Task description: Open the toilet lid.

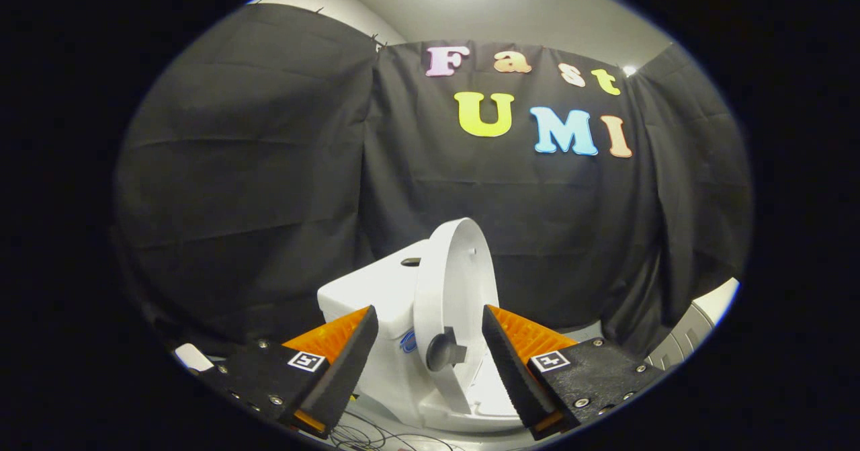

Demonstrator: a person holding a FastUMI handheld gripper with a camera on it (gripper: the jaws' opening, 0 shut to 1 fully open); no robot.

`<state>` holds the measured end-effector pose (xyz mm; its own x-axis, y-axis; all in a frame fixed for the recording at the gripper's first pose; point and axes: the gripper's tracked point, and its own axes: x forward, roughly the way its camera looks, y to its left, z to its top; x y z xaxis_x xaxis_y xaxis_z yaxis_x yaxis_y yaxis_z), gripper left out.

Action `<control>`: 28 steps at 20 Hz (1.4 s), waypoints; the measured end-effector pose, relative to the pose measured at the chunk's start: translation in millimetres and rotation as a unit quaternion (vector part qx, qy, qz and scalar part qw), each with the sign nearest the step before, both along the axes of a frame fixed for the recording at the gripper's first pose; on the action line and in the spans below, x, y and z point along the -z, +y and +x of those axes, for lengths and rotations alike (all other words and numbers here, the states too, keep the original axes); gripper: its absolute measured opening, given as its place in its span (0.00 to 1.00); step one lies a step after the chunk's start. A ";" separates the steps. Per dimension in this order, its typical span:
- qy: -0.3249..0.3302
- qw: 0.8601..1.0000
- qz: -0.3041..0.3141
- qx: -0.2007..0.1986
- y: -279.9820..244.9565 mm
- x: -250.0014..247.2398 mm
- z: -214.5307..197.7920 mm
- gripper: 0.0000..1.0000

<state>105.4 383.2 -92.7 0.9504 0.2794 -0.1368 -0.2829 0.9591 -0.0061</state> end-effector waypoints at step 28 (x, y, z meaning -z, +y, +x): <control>-0.084 0.990 0.059 0.101 -333.8 -94.8 -37.2 0.94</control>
<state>68.2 49.4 2.1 0.9950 0.0867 0.0498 -0.0905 0.9928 0.0782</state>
